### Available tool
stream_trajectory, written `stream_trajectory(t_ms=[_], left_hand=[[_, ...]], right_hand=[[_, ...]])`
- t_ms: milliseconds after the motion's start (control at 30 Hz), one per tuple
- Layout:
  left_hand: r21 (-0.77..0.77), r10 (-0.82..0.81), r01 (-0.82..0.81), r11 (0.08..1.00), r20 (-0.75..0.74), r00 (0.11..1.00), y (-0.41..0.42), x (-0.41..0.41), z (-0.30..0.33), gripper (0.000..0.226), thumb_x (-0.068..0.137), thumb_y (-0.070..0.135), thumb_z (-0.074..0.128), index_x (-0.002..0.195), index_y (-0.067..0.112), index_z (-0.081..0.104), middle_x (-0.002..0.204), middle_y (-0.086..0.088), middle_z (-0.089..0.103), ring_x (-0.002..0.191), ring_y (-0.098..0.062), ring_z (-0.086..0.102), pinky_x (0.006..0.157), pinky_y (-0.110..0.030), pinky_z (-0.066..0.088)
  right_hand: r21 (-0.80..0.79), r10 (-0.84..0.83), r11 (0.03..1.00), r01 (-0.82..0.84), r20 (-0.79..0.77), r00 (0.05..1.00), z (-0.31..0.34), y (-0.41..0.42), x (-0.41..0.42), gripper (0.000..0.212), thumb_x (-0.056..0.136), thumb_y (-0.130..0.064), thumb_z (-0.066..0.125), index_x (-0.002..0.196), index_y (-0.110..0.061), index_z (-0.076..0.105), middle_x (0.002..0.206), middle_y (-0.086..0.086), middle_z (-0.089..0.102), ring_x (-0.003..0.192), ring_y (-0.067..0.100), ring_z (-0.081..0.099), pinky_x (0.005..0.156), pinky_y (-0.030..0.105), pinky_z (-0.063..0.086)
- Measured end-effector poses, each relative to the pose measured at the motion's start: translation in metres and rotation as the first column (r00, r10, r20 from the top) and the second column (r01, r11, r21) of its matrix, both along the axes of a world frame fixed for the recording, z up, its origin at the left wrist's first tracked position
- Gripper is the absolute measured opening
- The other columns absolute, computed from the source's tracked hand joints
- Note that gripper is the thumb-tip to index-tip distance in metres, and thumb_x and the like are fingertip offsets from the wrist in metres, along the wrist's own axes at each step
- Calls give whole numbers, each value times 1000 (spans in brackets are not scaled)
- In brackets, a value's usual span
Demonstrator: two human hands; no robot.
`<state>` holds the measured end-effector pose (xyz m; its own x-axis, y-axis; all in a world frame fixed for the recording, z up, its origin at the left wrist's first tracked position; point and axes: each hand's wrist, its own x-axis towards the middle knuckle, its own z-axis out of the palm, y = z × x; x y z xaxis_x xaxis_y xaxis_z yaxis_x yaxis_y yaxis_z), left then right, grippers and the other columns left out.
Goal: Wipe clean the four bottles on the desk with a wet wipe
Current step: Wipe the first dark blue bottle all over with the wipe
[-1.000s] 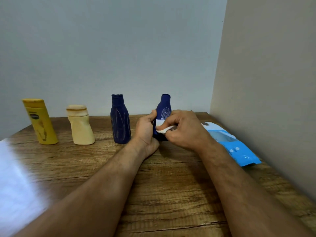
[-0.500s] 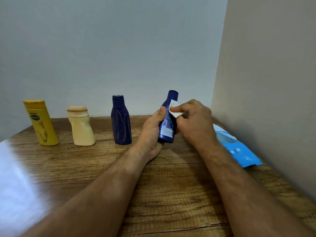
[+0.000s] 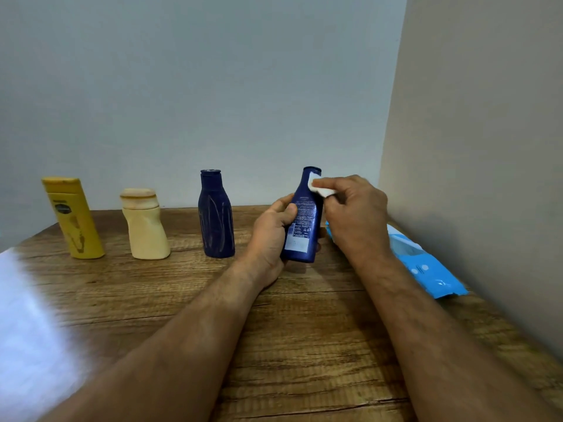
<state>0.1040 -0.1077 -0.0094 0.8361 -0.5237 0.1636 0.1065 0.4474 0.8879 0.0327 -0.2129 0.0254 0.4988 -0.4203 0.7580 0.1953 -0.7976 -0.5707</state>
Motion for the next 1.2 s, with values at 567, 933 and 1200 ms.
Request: stream_trajectory(t_ms=[567,933,1200], left_hand=[[71,63,-59,996,-67,996,5,-2,3,31,107,28,38,122,20,64,92,-8,70,62,-17,63,59,-33,54],[-94,21,-40,995,-186,982,2,3,3,33,105,32,46,123,9,62,97,-11,67,78,-19,65,65,-31,56],[-52,61,-72,996,-197,979,-2,8,-2,30,101,27,56,118,3,66,100,-14,72,78,-21,71,71,-34,59]], right_hand=[[-68,76,994,-81,-74,994,-4,5,1,21,84,-17,67,99,-25,78,81,-2,65,76,11,59,68,15,44],[45,422,905,-424,-237,875,-5,10,-9,11,73,-10,82,71,-21,79,57,-18,65,56,-3,59,55,6,39],[-87,135,983,-160,-243,961,-6,7,-1,14,83,-20,69,90,-27,80,79,-7,72,73,5,62,64,13,44]])
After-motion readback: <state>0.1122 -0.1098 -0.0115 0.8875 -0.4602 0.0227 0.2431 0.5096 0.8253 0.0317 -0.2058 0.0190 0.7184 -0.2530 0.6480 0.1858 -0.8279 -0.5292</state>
